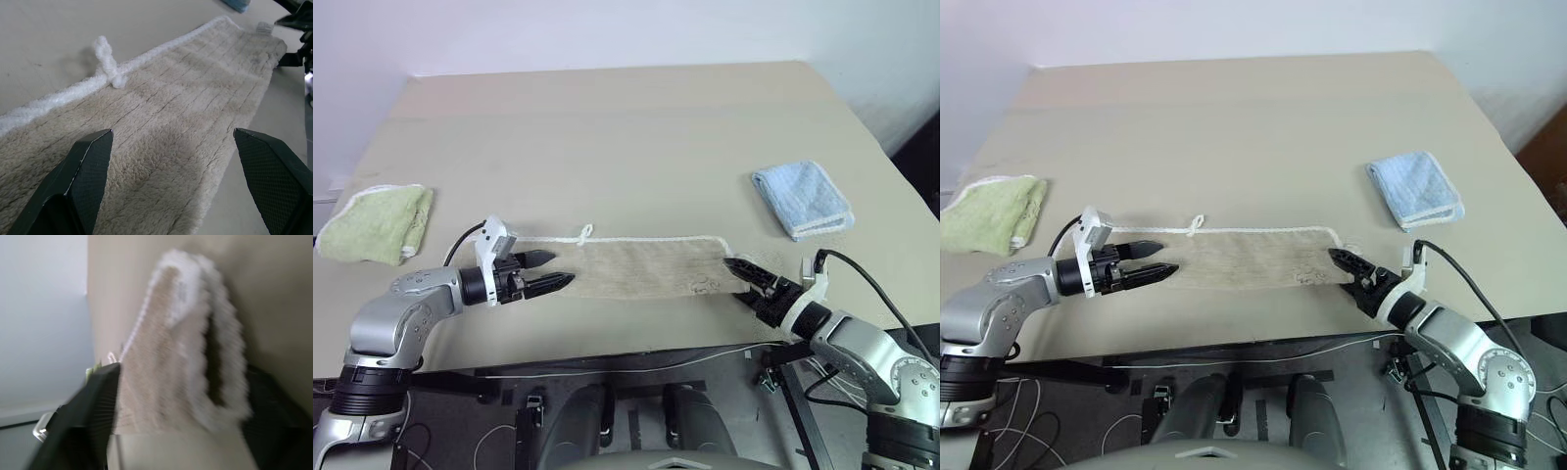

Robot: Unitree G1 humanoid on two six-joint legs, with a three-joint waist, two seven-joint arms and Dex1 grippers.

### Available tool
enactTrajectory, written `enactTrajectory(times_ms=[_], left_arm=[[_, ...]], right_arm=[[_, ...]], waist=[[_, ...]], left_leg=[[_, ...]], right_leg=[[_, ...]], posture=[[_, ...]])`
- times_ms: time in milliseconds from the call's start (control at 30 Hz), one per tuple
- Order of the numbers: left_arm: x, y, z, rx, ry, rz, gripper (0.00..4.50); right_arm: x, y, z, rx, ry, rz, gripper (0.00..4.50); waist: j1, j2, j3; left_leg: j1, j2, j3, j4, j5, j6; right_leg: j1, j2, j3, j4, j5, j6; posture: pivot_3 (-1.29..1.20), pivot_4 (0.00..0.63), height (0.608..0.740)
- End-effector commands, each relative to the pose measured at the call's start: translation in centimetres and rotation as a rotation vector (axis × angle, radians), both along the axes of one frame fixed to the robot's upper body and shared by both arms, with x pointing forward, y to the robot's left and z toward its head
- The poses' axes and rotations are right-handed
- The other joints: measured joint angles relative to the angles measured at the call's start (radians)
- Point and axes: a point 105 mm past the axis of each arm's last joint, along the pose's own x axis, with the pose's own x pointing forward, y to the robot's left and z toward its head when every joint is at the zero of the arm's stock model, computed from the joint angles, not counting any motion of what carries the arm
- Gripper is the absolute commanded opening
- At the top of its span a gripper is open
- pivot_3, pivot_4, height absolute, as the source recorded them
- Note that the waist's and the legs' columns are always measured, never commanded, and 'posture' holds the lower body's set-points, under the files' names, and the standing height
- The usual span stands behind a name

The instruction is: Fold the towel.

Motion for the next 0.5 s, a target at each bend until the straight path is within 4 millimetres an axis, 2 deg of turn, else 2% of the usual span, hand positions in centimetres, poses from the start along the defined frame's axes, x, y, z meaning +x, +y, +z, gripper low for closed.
enactTrajectory(times_ms=[33,233,400,500], left_arm=[[0.2,0.0,0.8,0.013,-0.043,-0.014,4.13],[0.4,-0.3,0.8,0.013,-0.046,-0.022,4.13],[0.8,-0.4,1.2,0.004,-0.052,-0.033,4.13],[0.9,-0.4,1.3,0.005,-0.056,-0.038,4.13]], right_arm=[[-0.3,-0.3,0.6,-0.007,-0.030,-0.001,2.23],[-0.4,-0.7,0.7,0.001,-0.037,-0.022,0.12],[-0.8,-1.7,0.7,-0.014,-0.039,-0.045,0.05],[-1.1,-3.5,0.6,-0.045,-0.026,-0.069,0.05]], waist=[[-0.001,0.000,0.000],[-0.002,-0.001,0.000],[0.002,-0.001,-0.001],[0.008,0.000,-0.001]], left_leg=[[0.000,0.000,0.000,0.000,0.000,0.000],[0.000,0.000,0.000,0.001,0.000,0.000],[0.000,0.001,0.000,0.002,0.000,0.000],[0.000,0.001,0.001,0.002,0.000,0.000]], right_leg=[[0.000,0.000,0.000,0.000,0.000,0.000],[0.000,0.001,0.000,0.000,0.000,0.000],[0.001,0.001,0.000,0.000,0.000,0.000],[0.001,0.001,0.000,0.000,0.000,0.000]], posture=[[0.00,0.150,0.740],[0.00,0.150,0.740],[0.00,0.150,0.740],[0.00,0.150,0.740]])
